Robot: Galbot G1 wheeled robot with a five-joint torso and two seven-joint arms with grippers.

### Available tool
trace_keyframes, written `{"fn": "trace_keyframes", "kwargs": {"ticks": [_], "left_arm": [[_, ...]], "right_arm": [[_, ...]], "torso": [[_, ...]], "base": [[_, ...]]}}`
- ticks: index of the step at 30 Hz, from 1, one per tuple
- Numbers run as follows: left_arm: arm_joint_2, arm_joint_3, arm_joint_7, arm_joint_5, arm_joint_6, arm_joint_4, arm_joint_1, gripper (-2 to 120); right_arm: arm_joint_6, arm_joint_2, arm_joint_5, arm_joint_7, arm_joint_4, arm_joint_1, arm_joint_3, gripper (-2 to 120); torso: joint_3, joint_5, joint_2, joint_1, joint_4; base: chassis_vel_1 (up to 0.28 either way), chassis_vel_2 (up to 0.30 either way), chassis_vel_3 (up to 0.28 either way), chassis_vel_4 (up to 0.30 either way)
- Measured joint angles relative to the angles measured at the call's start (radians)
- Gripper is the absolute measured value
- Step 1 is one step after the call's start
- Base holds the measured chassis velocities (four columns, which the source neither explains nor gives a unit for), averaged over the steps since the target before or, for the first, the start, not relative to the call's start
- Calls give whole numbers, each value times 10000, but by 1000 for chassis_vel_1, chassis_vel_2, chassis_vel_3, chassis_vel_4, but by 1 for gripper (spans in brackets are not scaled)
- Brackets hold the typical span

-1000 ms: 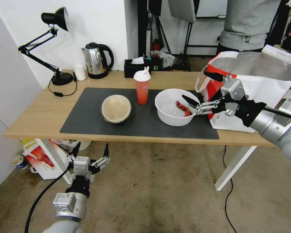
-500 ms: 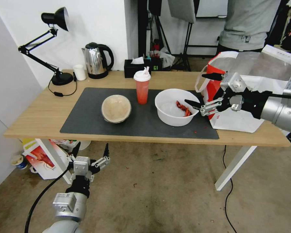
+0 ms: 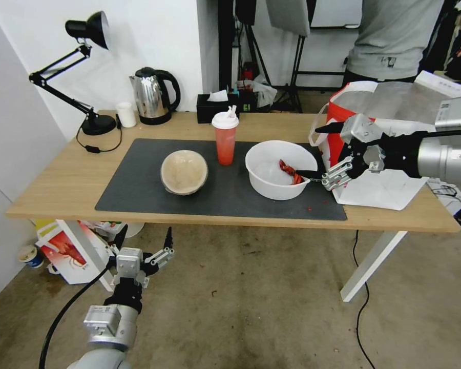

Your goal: Pick up the trash from the table and place it into the takeout bag.

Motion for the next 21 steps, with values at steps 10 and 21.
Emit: {"fn": "trace_keyframes", "kwargs": {"ticks": [10,21], "left_arm": [[1,0,0,0,0,0,1,100],[0,1,0,0,0,0,0,100]], "right_arm": [[149,-1117,-23,14,-632,-3552,3059,100],[117,-2477,74,46,-1712,-6625,5807,100]], "torso": [[1,1,0,-1,5],[1,-2,0,1,5]], "base": [[0,0,0,0],[0,0,0,0]]}}
